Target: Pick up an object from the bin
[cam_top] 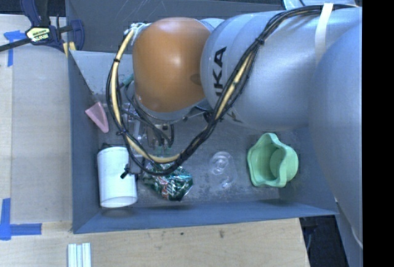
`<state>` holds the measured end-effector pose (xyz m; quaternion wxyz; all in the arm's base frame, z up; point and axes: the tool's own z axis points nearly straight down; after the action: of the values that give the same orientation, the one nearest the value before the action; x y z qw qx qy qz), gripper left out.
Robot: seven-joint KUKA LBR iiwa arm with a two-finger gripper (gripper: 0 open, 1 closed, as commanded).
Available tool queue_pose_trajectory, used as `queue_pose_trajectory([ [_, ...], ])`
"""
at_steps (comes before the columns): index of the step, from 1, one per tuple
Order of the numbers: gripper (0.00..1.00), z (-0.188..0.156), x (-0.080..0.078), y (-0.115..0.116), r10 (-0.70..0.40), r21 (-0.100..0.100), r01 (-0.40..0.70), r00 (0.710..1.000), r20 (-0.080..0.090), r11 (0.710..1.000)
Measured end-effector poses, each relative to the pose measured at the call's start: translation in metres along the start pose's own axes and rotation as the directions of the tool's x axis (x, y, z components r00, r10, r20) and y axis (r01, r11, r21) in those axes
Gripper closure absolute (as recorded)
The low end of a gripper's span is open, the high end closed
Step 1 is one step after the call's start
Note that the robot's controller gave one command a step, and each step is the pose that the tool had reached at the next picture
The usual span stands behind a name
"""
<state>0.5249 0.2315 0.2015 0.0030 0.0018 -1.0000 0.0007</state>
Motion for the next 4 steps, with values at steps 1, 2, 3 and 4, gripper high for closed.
queue_pose_trajectory([
  [1, 0.0, -0.005, -0.002, -0.001, 0.004, -0.003, -0.004, 1.0, 0.008, 1.0],
  [2, 0.0, 0.062, 0.0, -0.038, -0.081, -0.002, 0.081, 0.997, 0.012, 0.997],
  [3, 0.0, 0.059, 0.012, -0.079, 0.022, -0.001, -0.022, 1.0, 0.003, 1.0],
  [4, 0.0, 0.047, 0.026, -0.094, 0.131, -0.002, -0.131, 0.991, 0.006, 0.991],
])
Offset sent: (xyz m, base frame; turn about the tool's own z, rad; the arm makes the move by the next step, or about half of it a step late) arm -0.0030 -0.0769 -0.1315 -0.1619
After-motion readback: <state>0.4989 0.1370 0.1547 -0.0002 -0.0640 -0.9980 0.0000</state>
